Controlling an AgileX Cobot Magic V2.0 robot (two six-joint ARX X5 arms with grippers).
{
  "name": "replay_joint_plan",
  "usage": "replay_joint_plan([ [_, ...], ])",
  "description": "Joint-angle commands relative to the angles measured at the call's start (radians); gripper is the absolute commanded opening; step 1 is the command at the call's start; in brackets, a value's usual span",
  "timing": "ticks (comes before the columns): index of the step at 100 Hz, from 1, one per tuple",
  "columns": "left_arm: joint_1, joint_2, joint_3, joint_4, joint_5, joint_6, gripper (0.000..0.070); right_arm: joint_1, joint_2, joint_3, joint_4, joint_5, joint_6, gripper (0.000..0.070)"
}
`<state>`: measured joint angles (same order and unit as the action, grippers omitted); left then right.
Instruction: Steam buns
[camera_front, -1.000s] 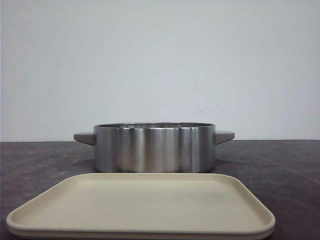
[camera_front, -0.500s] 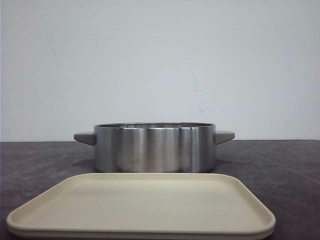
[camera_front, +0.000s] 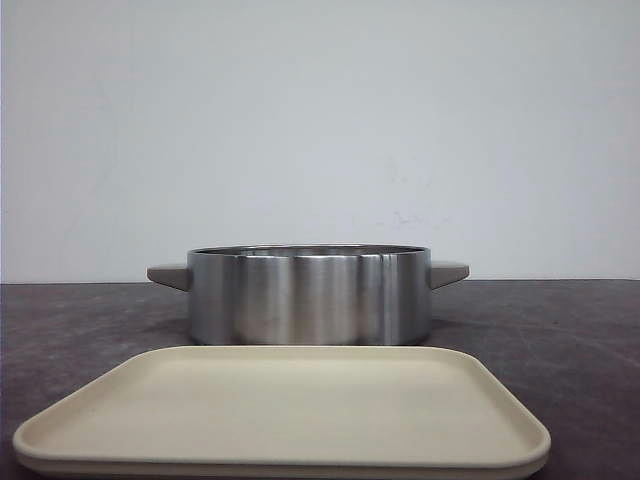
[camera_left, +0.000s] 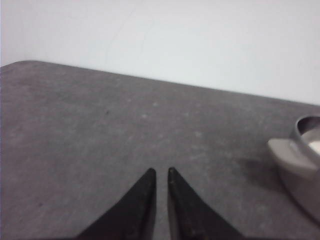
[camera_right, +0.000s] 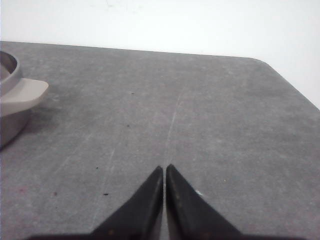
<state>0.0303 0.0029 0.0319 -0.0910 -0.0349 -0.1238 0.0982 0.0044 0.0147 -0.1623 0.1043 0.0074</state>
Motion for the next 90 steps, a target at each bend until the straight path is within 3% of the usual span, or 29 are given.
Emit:
replay_joint_plan([
  [1,0.008,0.000,-0.018,-0.018,-0.003,0.046,0.0000,0.001,-0.001,-0.003,0.004,0.001,0.012,0.0006],
  [15,0.021,0.000,-0.018,-0.102,-0.018,0.056,0.0000,0.001,-0.001,-0.003,0.004,0.001,0.012,0.0006],
  [50,0.036,0.005,-0.018,-0.101,0.001,0.109,0.0000,0.001,-0.001,-0.003,0.004,0.001,0.011,0.0006],
  [90,0.036,0.008,-0.018,-0.097,0.009,0.087,0.0000,0.001,-0.001,-0.003,0.004,0.001,0.011,0.0006],
])
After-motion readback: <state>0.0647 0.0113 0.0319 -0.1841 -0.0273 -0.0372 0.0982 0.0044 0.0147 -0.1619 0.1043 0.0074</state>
